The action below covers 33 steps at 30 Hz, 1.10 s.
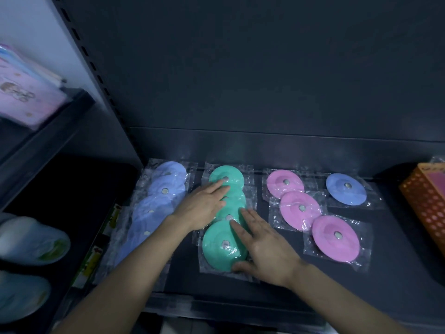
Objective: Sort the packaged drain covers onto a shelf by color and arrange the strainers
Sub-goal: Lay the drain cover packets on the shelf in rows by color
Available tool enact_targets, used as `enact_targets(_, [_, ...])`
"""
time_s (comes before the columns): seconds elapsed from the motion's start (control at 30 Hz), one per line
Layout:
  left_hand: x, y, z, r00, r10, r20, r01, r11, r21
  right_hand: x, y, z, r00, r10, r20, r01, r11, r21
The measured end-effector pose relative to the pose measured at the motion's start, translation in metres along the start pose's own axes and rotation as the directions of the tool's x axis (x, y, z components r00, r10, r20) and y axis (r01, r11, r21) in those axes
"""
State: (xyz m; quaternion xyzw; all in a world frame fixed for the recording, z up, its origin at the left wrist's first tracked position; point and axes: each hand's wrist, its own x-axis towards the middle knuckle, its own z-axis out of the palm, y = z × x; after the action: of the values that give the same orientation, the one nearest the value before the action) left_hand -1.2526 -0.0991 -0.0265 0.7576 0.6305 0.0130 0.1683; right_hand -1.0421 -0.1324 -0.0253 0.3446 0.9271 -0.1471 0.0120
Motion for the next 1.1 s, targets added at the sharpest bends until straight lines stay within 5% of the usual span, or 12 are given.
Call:
enact_targets(0.23, [0.0, 0.002, 0.002, 0.996, -0.095, 0.002, 0.094, 0.99, -0.102, 0.008, -0.004, 0.002, 1.0, 0.002, -0.031, -0.004, 0.998, -0.061])
enact_targets(0.4, [-0.01, 0.008, 0.0, 0.992, -0.083, -0.099, 0.086, 0.996, 0.029, 0.004, -0.001, 0.001, 0.998, -0.005, -0.059, 0.01, 0.996, 0.087])
enact_targets(0.53, [-0.036, 0.02, 0.001, 0.995, -0.043, -0.091, 0.038, 0.998, -0.05, -0.009, 0.007, 0.012, 0.996, 0.048, -0.075, -0.04, 0.993, 0.111])
enact_targets(0.67, [-0.055, 0.028, 0.02, 0.997, 0.073, -0.006, -0.072, 0.992, 0.106, -0.013, 0.004, 0.021, 0.996, 0.056, -0.072, -0.046, 0.99, 0.131])
enact_targets(0.83, [-0.052, 0.029, 0.023, 0.998, 0.048, -0.035, -0.041, 0.983, 0.177, -0.011, 0.006, 0.015, 0.996, 0.051, -0.072, -0.04, 0.989, 0.143])
enact_targets(1.1, [-0.022, 0.084, 0.007, 0.966, -0.022, -0.259, -0.055, 0.957, -0.286, -0.044, 0.051, -0.013, 0.859, 0.348, -0.376, -0.274, 0.932, 0.237])
